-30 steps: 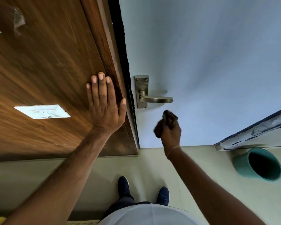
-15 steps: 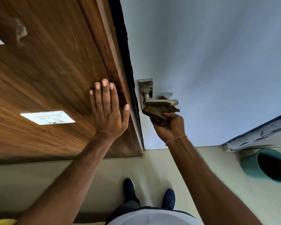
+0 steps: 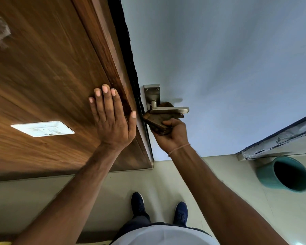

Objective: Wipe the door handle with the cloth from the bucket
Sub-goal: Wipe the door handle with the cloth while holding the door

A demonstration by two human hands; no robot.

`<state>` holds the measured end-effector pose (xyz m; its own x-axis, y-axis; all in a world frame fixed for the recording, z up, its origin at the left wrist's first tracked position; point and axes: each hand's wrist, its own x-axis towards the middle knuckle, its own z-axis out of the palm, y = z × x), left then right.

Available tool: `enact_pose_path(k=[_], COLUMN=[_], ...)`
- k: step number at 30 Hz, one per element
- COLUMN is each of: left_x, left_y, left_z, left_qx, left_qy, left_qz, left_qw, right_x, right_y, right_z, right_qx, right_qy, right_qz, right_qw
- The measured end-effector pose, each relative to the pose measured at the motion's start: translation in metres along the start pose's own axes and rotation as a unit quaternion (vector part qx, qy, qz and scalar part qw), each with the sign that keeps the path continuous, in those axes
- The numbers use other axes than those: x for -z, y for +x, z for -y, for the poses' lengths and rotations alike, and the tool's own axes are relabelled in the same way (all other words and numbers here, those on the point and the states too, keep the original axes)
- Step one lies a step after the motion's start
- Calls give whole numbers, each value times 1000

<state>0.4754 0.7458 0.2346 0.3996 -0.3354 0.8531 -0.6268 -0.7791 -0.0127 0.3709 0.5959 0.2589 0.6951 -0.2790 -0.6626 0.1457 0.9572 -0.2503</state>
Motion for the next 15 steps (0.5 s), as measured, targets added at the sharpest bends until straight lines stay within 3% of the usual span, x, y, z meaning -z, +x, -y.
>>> enact_pose_path(k=[5,9,11,15], left_x=[-1,-1,-1,-1], left_y=[-1,1,1,0], left_z=[2,-1,-2,0], left_qx=[-4,2,3,2], left_qy=[1,-2,-2,-3], left_qz=[-6,-9,-11,-6], left_qw=[1000,1000,1000,1000], right_x=[14,34,30,4], right_y=[3,5,1,-3], right_z=[37,73,66,21], right_qx=[53,66,62,59], right_qy=[0,40,49,-18], right_qz=[11,75,131,168], right_qw=[999,994,988,984])
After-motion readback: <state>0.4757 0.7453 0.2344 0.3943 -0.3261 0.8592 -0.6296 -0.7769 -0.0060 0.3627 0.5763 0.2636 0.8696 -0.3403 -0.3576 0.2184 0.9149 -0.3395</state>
